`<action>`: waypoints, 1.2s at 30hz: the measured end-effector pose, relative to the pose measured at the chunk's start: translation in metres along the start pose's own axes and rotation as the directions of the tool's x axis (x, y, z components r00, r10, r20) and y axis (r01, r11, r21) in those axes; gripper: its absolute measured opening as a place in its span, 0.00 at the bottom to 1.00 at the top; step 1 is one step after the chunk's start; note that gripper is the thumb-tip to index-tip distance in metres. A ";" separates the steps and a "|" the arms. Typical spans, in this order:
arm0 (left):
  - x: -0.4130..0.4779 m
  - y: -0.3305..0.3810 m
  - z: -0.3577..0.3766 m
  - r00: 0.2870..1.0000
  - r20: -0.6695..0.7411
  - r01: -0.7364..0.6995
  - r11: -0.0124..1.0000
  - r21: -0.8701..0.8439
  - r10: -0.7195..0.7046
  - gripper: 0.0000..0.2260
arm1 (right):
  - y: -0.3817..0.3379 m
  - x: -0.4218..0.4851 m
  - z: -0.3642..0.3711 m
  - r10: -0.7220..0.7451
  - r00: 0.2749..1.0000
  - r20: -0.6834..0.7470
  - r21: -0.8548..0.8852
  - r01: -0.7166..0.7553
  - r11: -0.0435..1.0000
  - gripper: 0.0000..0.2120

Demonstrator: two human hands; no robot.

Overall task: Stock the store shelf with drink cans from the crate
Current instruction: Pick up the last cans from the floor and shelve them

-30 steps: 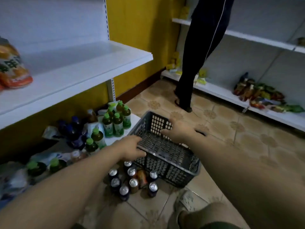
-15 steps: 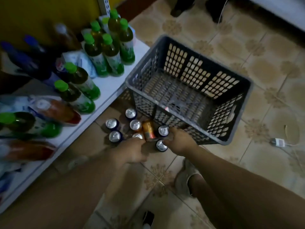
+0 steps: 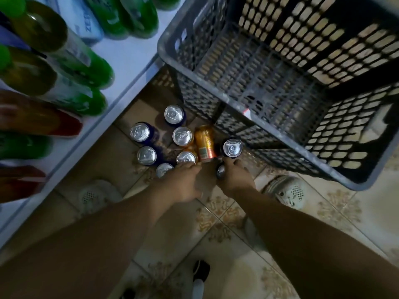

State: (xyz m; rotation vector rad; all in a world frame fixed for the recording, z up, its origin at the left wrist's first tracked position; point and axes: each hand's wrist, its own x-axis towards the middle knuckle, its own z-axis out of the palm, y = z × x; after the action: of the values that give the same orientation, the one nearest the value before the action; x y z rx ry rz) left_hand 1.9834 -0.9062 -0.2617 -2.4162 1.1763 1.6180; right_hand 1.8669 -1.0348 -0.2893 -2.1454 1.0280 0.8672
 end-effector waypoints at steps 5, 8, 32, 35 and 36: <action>-0.033 0.014 -0.019 0.998 -0.053 -0.037 0.995 -0.098 0.032 0.37 | -0.014 -0.047 -0.035 -0.069 0.993 -0.097 0.114 0.080 0.990 0.32; -0.070 0.029 -0.042 0.986 -0.145 -0.115 0.966 -0.230 0.083 0.35 | -0.034 -0.095 -0.072 -0.125 0.970 -0.210 0.228 0.172 0.958 0.36; -0.553 0.061 -0.156 0.395 -0.914 -0.763 0.520 -0.383 -0.093 0.25 | -0.308 -0.508 -0.234 -0.468 0.562 -0.682 0.637 0.771 -0.003 0.20; -0.592 0.034 -0.140 0.352 -0.922 -0.757 0.529 -0.383 -0.163 0.28 | -0.343 -0.540 -0.219 -0.598 0.483 -0.639 0.586 0.810 0.028 0.11; -0.605 0.024 -0.136 0.326 -0.926 -0.750 0.544 -0.377 -0.192 0.29 | -0.356 -0.549 -0.212 -0.641 0.450 -0.622 0.563 0.826 0.034 0.11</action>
State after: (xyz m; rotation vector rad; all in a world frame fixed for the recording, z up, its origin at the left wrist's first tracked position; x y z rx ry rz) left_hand 1.9640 -0.6283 0.2929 -4.3468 1.1358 0.5865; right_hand 1.9547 -0.7703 0.3395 -1.4743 0.0926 -0.4042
